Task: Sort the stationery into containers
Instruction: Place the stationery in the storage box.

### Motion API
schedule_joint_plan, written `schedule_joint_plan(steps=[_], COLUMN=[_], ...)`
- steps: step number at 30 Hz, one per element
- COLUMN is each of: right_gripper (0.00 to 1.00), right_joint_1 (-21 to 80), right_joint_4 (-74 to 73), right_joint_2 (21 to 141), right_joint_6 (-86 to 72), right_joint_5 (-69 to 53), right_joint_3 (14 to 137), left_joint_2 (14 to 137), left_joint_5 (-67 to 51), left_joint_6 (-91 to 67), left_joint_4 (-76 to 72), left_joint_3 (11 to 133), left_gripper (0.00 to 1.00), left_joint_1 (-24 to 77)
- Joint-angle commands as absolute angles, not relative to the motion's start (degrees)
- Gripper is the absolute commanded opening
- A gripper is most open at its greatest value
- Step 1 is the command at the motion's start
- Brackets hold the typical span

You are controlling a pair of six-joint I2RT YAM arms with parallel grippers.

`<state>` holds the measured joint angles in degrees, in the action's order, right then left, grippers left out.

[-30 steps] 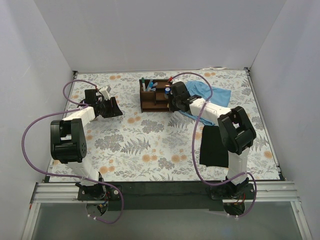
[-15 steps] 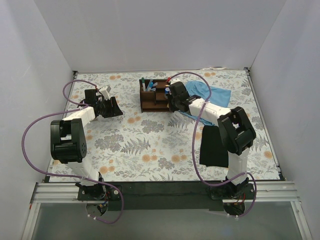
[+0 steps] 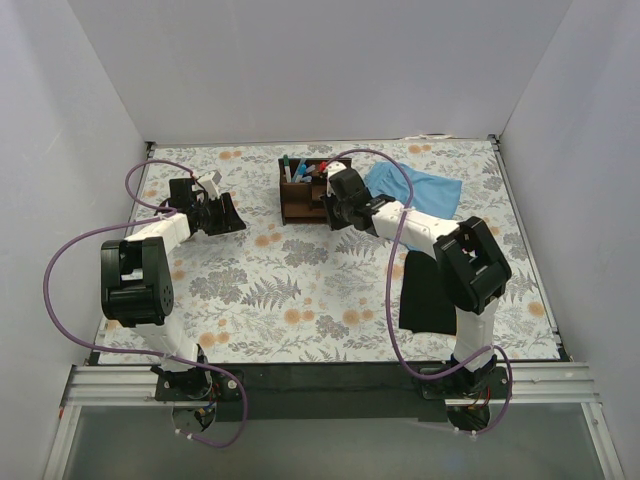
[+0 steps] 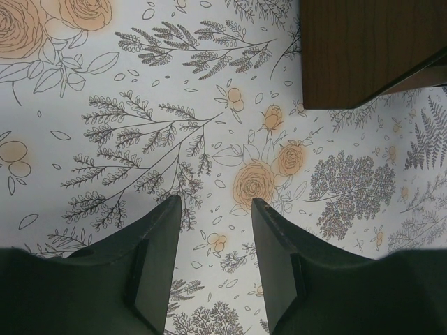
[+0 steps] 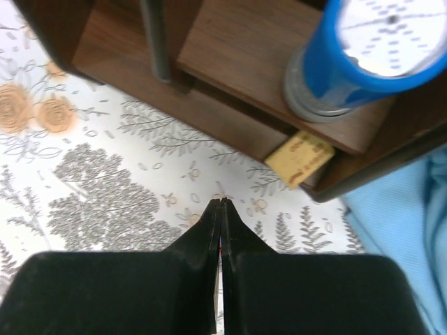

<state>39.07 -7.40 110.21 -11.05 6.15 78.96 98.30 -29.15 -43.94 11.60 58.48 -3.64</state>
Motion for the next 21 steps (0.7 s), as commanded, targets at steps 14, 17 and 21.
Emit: schedule_joint_plan(steps=[14, 17, 21], right_gripper=[0.01, 0.01, 0.01], right_joint_1=[37.8, 37.7, 37.5], right_joint_4=[-5.8, -5.4, -5.4], right_joint_2=[114.1, 114.5, 114.5], right_joint_6=[-5.2, -4.4, -3.8], right_joint_5=[15.7, 16.5, 17.5], right_joint_3=[83.8, 84.6, 84.5], left_joint_2=[98.4, 98.3, 98.2], left_joint_5=[-29.3, -29.2, -29.1], left_joint_6=[-43.9, -44.0, -44.2], left_joint_4=[10.5, 10.5, 10.4], left_joint_3=[59.5, 59.2, 59.1], left_gripper=[0.44, 0.44, 0.45], left_joint_1=[-3.7, -3.7, -3.7])
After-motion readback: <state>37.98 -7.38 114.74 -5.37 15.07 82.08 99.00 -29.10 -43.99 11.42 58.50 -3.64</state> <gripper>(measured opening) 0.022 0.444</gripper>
